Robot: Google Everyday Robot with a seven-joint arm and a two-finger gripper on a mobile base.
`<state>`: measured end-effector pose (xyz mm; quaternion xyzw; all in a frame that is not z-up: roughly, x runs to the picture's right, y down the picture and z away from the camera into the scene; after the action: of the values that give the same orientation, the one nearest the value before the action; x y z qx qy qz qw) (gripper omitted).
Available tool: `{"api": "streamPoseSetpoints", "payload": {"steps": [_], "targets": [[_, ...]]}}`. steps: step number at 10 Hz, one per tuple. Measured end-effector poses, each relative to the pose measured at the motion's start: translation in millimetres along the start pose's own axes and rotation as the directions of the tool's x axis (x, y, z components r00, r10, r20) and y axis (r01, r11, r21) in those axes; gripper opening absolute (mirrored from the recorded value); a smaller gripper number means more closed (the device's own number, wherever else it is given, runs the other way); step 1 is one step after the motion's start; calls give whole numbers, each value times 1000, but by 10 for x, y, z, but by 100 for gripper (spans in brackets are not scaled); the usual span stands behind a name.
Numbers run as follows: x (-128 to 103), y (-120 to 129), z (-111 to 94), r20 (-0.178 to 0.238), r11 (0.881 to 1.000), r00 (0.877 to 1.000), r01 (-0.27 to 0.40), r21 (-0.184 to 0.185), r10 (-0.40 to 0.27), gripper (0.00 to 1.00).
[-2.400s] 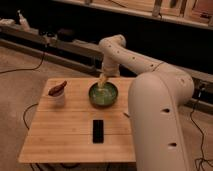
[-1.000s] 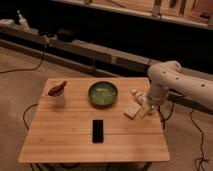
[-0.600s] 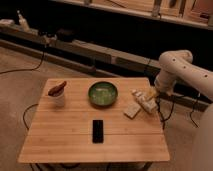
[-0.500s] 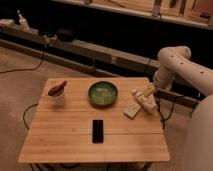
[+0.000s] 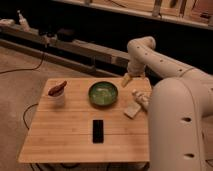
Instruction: Move the arm in a circular motion
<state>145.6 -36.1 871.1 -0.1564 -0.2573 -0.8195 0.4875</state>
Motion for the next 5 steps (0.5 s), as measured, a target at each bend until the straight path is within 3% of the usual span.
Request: {"api": "streamPoseSetpoints", "payload": {"steps": [2, 3, 5], "targets": [[149, -499, 56, -2, 994, 994, 105, 13, -105, 80], [140, -865, 52, -7, 982, 983, 185, 25, -185, 80], [-57, -1309, -26, -10, 955, 956, 293, 47, -293, 80]]}}
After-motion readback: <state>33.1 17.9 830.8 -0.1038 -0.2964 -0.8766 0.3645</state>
